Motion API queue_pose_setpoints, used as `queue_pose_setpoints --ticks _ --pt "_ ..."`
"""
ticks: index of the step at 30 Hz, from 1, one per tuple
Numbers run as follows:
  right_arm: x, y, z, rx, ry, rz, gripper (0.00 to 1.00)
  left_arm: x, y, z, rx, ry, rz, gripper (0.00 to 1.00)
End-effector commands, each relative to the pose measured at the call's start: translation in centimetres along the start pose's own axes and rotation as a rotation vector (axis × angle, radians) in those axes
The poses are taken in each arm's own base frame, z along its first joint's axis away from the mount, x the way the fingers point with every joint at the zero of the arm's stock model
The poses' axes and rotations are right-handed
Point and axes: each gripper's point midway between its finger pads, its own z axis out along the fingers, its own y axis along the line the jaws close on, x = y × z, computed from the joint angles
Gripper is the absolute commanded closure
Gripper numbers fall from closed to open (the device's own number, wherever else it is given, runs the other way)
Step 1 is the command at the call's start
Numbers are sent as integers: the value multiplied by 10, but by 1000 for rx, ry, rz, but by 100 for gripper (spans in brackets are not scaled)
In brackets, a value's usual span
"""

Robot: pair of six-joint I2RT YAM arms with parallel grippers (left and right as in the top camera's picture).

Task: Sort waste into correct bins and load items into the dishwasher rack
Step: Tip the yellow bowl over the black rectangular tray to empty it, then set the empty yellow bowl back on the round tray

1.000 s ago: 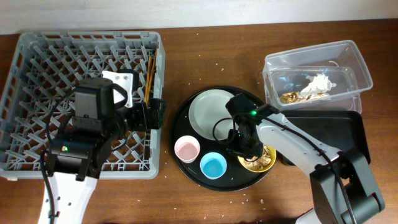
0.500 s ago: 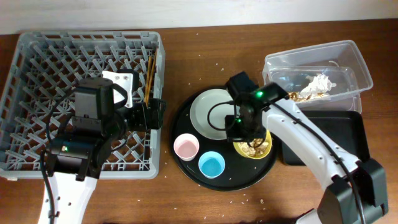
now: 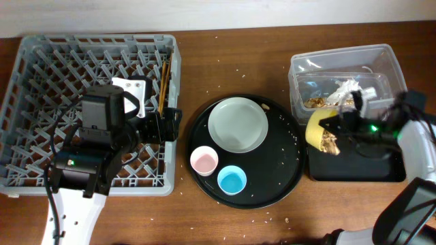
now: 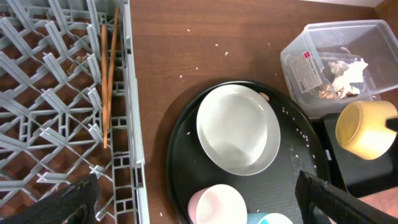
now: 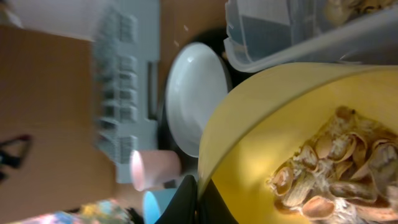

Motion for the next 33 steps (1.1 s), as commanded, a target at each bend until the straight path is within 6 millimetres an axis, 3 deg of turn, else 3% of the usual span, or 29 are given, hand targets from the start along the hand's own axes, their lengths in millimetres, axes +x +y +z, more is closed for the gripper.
queue_pose_setpoints --ticks 1,4,13,16,17,18,19,20,21,22,23,25,28,29,31,32,33 --pt "-12 25 -28 -289 -174 -39 96 -5 -4 -4 16 -14 15 1" --pt "-16 39 -45 -414 -261 -95 96 -5 -4 -4 16 -13 15 1" --pt "-7 44 -45 -426 -252 -66 96 -2 -3 -4 13 -3 12 1" --pt "-7 31 -42 -373 -235 -24 96 -3 -3 -4 11 -4 13 1" --pt "-6 40 -46 -413 -257 -57 96 -3 -3 -4 12 -6 13 1" --pt "-5 30 -42 -357 -235 -59 96 -3 -3 -4 12 -6 13 1" --pt "-4 12 -37 -289 -189 84 96 -3 -3 -4 12 -6 13 1" --pt "-1 24 -39 -340 -200 55 96 -3 -3 -4 12 -6 13 1" --pt "2 22 -37 -316 -187 44 96 -3 -3 -4 12 -6 13 1" --pt "7 -2 -30 -182 -132 141 96 -3 -3 -4 12 -6 13 1" --pt "11 -2 -30 -169 -117 180 96 -3 -3 -4 12 -6 13 1" --pt "20 18 -29 -126 -70 101 96 -4 -3 -4 12 -8 13 1" --pt "52 19 -14 242 110 42 96 -12 -5 -4 18 -40 21 1" --pt "71 23 0 356 201 -23 96 -15 -5 -4 21 -52 24 1" --pt "93 31 23 417 315 -119 96 -16 -6 -4 22 -57 26 1" --pt "105 32 45 490 378 -193 96 -16 -6 -4 22 -56 25 1" --pt "109 29 57 540 390 -227 96 -15 -6 -4 21 -53 25 1"
